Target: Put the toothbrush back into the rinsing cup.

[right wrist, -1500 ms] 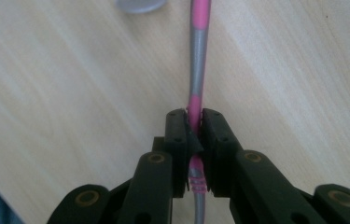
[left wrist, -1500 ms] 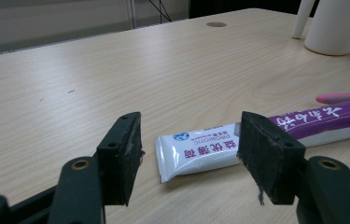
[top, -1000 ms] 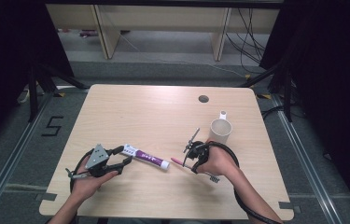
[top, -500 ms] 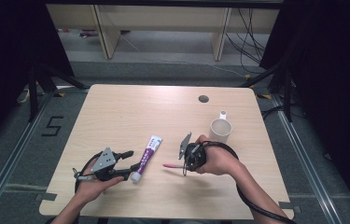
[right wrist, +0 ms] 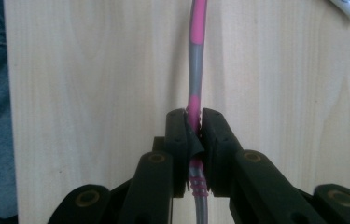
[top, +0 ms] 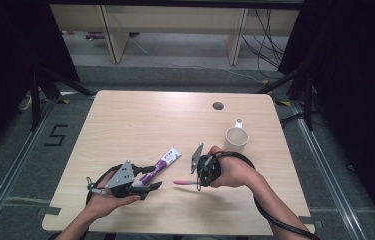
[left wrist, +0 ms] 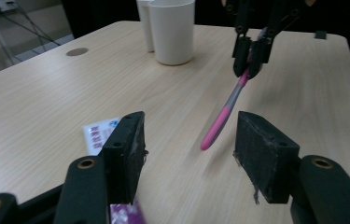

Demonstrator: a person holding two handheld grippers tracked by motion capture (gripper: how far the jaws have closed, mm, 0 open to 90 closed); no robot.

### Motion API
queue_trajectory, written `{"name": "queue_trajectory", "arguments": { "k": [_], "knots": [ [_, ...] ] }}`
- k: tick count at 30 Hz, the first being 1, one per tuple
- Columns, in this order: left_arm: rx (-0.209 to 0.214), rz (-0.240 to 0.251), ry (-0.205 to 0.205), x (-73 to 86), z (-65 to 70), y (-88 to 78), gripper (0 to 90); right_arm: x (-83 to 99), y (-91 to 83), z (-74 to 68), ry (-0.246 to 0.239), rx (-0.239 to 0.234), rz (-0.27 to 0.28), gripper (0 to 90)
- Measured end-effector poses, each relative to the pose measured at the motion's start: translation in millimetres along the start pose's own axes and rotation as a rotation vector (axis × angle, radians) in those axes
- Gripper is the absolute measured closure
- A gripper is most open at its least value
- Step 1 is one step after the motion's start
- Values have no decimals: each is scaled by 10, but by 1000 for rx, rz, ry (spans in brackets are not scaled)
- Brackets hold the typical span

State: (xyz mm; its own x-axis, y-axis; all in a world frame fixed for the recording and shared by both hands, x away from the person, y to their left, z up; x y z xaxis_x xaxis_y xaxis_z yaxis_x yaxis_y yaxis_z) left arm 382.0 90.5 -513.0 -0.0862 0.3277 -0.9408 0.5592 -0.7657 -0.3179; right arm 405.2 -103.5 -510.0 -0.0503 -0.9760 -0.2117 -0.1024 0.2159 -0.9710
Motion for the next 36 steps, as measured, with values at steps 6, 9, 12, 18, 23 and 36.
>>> {"name": "queue_trajectory", "arguments": {
  "k": [6, 9, 12, 18, 23, 36],
  "knots": [
    [85, -47, 49, -105, 178, 180, 429, -37, -22, -32, -17, -10, -21, 819],
    [112, -74, 84, -116, 236, 240, 440, -52, -24, -32, -25, -8, -15, 819],
    [152, -130, 151, -113, 339, 353, 447, -108, -21, -58, -58, -14, -8, 819],
    [186, -192, 200, -46, 396, 553, 448, -132, -40, -175, 25, -43, -31, 819],
    [201, -217, 246, -1, 429, 692, 489, -215, -18, -72, -120, -37, 19, 819],
    [233, -209, 286, -29, 488, 745, 813, -291, -96, -164, -76, -35, 25, 818]
  ]
}}
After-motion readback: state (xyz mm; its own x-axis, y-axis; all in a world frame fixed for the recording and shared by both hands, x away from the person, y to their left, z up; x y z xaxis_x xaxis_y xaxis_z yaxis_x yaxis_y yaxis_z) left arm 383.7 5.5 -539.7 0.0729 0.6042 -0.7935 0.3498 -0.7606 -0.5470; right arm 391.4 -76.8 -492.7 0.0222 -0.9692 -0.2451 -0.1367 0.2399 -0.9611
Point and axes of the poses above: each handheld gripper's, and its own axes: y roughly forward along the jaws, x roughly out of its underside, z roughly to its right, the point moved 8 cm from there along y, roughly forward along the jaws, and after that the axes turned 9 degrees about -x, right-handed, at the moved point
